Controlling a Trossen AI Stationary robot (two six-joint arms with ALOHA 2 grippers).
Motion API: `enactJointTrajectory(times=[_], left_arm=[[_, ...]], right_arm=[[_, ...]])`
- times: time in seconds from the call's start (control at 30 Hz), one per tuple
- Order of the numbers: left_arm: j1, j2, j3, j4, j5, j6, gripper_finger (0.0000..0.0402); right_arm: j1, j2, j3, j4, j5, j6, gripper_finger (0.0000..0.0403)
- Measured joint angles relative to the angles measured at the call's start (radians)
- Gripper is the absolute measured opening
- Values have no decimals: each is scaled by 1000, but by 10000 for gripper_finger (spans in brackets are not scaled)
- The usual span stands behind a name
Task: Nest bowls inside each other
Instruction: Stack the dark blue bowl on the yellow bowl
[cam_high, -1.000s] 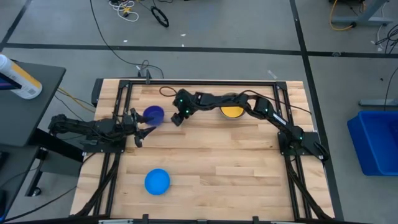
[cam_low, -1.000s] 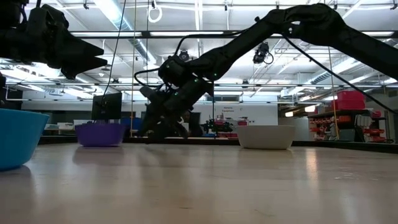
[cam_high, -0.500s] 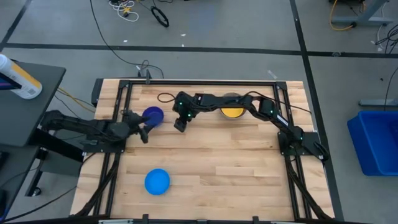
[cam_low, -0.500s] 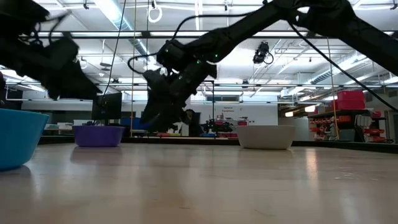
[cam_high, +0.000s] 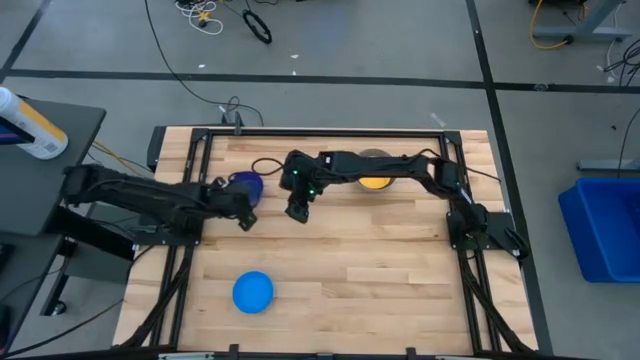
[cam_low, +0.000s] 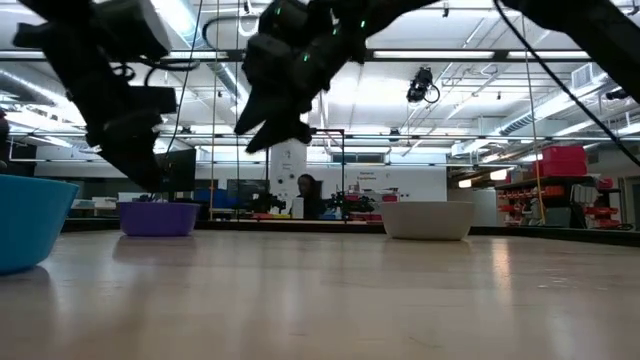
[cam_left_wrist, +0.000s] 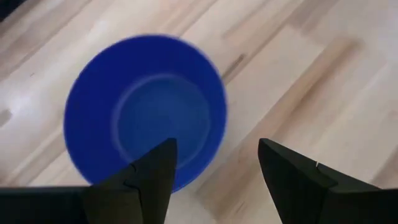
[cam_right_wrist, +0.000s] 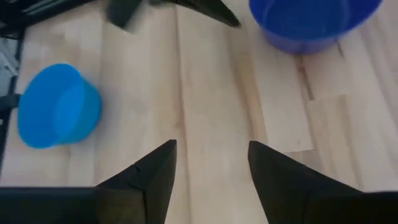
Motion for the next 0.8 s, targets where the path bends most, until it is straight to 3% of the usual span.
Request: enactJointTrajectory(times=[0.23,0.5,0.6,0.73,0.8], left_arm=[[57,177,53,26,89,41,233],[77,257,53,84,107,44,216],[79,267,52,83,109,61,161],[79,266,52,115,81,109,32],[75,266,52,149,49,140,14]], right_arm=[[61,-95,0,-113,175,-22,222],[118,-140,0,-163,292,-15,210],[135,-146,0,-200,313,-5,205],[168,-147,0,-225,383,2,198],[195,-153,-1,-202,413,-31,194]])
